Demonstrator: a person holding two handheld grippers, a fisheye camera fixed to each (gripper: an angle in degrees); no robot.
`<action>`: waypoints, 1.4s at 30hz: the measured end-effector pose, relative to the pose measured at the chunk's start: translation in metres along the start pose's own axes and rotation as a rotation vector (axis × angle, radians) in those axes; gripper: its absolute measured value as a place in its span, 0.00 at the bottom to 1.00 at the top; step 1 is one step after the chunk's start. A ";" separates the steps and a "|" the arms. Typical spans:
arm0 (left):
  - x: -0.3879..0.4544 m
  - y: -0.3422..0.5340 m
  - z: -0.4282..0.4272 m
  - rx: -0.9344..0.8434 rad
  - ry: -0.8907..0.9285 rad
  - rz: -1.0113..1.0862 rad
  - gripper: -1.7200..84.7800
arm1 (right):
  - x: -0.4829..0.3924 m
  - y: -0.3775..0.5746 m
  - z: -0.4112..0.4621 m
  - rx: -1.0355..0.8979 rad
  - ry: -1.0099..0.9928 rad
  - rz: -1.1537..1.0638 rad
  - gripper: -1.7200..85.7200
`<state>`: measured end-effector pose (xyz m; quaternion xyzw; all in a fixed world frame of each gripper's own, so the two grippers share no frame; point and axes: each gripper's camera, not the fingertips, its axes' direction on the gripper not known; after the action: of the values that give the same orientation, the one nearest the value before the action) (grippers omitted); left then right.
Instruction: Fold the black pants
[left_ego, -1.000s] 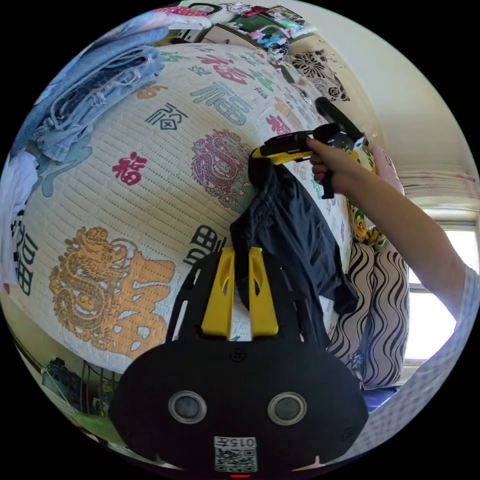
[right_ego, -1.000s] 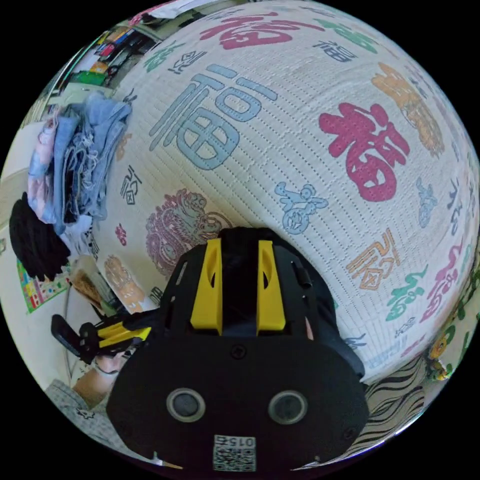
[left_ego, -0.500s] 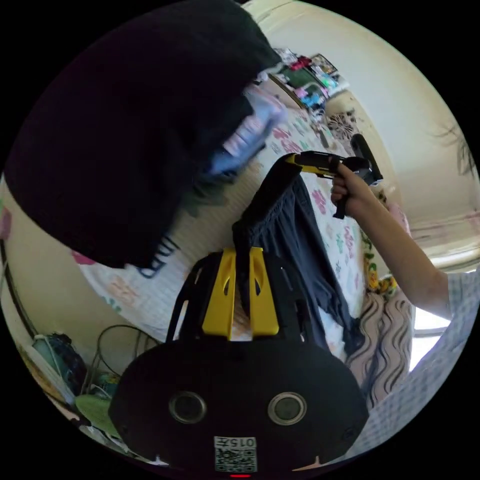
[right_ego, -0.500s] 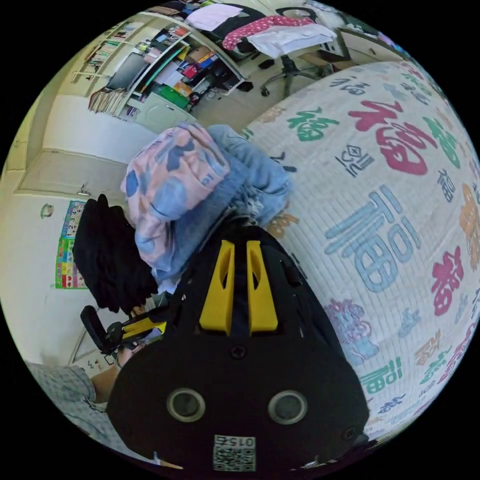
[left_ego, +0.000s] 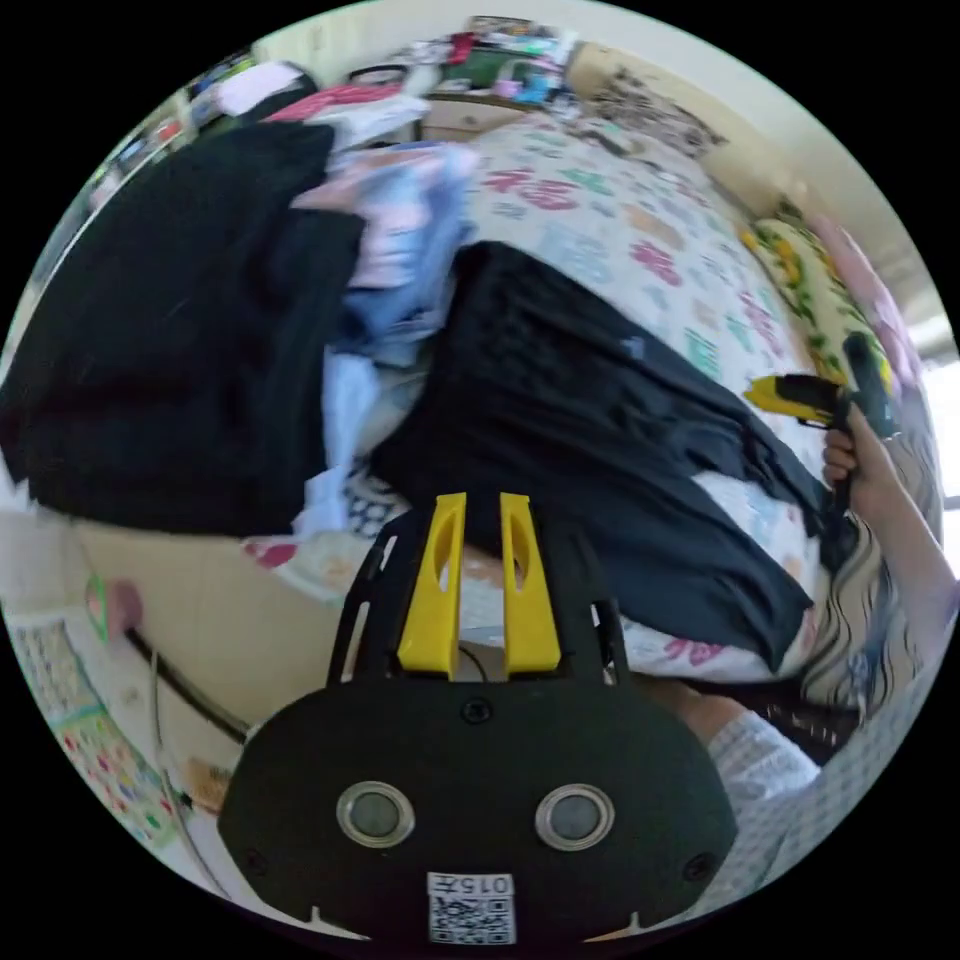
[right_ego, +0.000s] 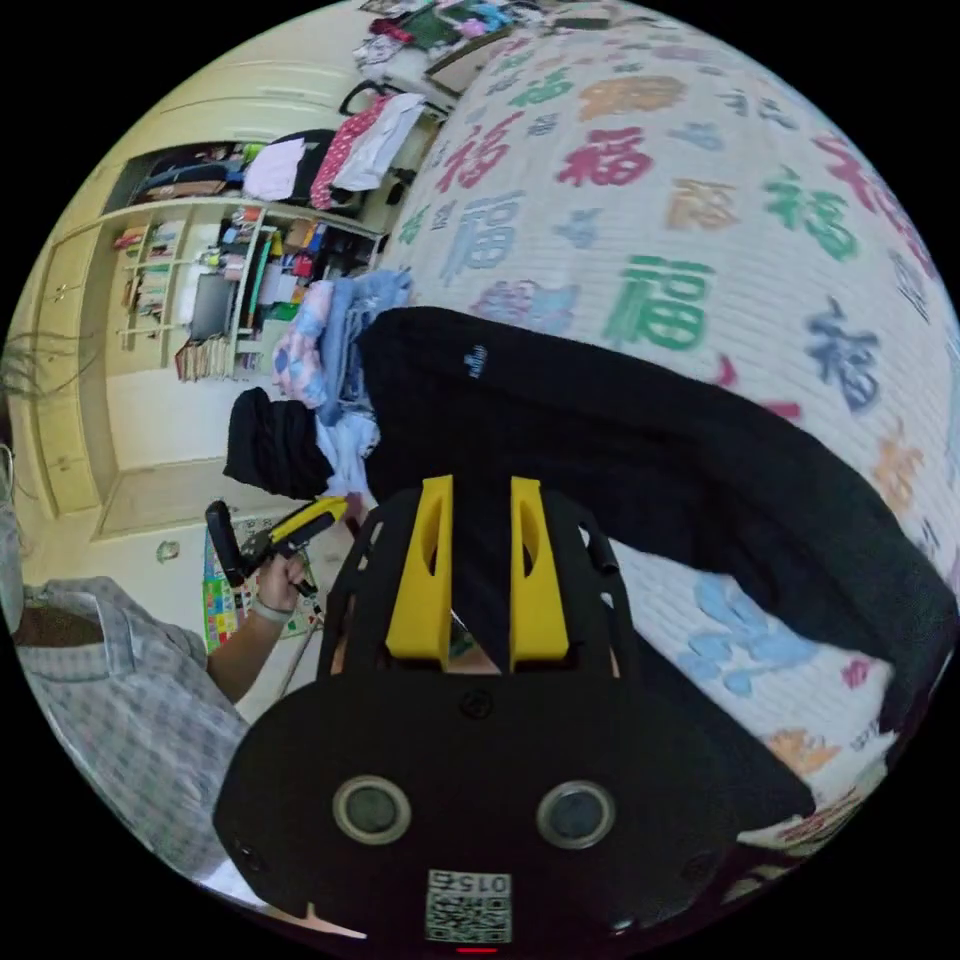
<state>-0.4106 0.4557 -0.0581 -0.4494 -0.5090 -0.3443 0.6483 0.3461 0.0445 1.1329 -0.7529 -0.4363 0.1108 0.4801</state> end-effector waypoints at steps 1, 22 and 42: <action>0.017 -0.009 0.000 -0.008 0.030 0.054 0.10 | 0.021 0.012 -0.013 0.008 0.041 0.061 0.13; 0.530 -0.108 0.047 -0.139 -0.062 0.699 0.11 | 0.428 0.139 -0.218 0.306 -0.197 0.401 0.02; 0.638 -0.137 -0.003 -0.168 -0.119 0.685 0.05 | 0.569 0.156 -0.206 -0.083 0.034 0.046 0.08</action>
<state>-0.3770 0.4107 0.5923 -0.6650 -0.3358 -0.1208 0.6560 0.8908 0.3256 1.2548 -0.7836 -0.4151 0.0909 0.4532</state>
